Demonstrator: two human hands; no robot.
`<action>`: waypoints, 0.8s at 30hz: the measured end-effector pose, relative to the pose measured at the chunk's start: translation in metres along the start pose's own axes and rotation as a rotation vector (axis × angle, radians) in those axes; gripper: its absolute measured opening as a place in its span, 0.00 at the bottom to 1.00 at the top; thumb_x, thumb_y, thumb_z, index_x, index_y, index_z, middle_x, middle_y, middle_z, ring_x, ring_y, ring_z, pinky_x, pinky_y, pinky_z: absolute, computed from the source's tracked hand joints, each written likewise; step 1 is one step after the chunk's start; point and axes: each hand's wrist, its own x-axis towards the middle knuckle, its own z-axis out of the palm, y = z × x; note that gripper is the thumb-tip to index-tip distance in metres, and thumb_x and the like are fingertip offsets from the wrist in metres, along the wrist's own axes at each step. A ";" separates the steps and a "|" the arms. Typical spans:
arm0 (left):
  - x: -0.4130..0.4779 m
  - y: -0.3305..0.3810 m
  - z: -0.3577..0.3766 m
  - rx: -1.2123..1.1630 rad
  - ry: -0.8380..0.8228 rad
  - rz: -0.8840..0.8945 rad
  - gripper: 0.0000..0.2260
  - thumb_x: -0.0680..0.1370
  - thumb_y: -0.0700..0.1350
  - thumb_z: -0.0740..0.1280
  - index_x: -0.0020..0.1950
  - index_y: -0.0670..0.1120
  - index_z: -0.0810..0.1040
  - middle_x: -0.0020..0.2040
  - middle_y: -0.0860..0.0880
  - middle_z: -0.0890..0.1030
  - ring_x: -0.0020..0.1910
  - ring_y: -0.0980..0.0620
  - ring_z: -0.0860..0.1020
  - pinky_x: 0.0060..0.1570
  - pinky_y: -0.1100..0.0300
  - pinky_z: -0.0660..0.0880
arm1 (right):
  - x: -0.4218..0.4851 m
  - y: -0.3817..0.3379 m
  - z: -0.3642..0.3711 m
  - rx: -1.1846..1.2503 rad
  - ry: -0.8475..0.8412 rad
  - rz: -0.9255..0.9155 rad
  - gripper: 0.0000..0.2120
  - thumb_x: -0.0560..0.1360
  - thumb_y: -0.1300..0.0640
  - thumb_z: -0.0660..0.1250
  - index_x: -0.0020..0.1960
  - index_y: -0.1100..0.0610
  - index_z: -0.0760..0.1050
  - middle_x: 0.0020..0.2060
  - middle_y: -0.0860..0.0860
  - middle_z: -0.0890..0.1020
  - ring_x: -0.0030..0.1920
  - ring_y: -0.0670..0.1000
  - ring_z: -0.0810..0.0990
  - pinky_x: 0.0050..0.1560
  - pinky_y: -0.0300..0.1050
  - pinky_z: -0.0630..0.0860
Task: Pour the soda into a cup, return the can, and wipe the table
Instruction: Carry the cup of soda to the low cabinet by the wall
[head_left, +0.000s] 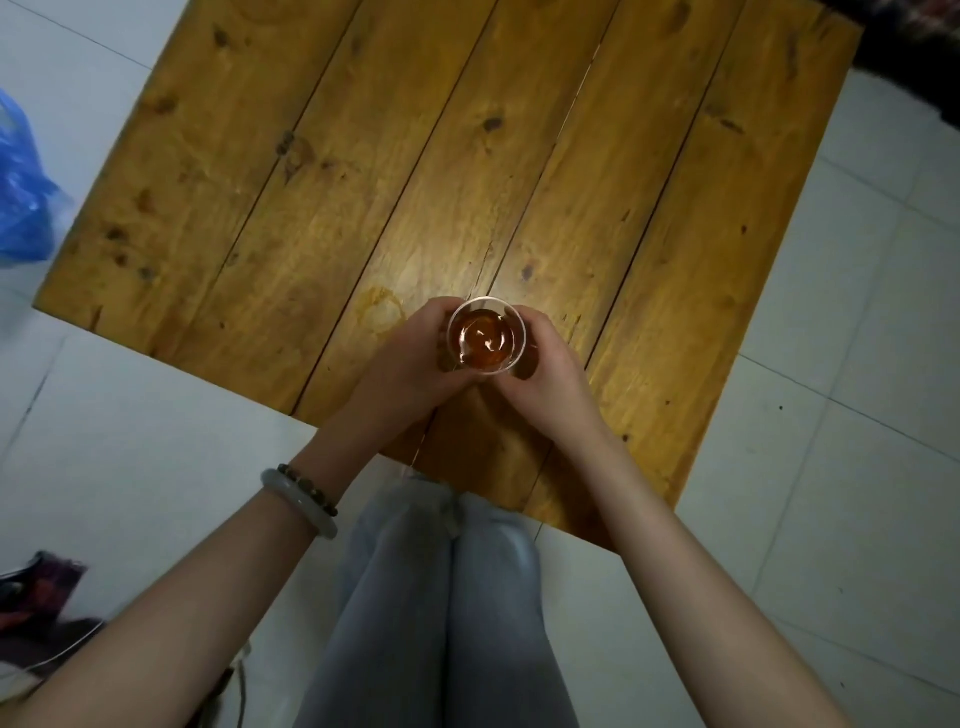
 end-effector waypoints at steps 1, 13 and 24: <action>-0.002 0.005 -0.003 -0.011 0.005 0.000 0.26 0.66 0.50 0.77 0.60 0.52 0.70 0.50 0.63 0.74 0.48 0.71 0.72 0.43 0.76 0.69 | 0.000 -0.005 -0.003 -0.002 0.002 -0.012 0.26 0.69 0.60 0.73 0.64 0.55 0.69 0.55 0.43 0.75 0.55 0.38 0.72 0.55 0.32 0.71; -0.090 0.084 -0.069 -0.054 0.225 0.097 0.28 0.65 0.52 0.76 0.61 0.46 0.71 0.55 0.52 0.77 0.53 0.57 0.76 0.52 0.58 0.75 | -0.032 -0.127 -0.059 -0.024 -0.144 -0.185 0.26 0.69 0.58 0.73 0.64 0.54 0.69 0.55 0.43 0.76 0.55 0.39 0.74 0.55 0.32 0.72; -0.238 0.134 -0.093 -0.150 0.647 -0.110 0.28 0.66 0.52 0.77 0.62 0.52 0.69 0.58 0.58 0.75 0.57 0.61 0.73 0.56 0.64 0.72 | -0.091 -0.236 -0.067 -0.123 -0.504 -0.551 0.27 0.68 0.57 0.75 0.64 0.56 0.69 0.57 0.49 0.77 0.56 0.44 0.76 0.56 0.37 0.74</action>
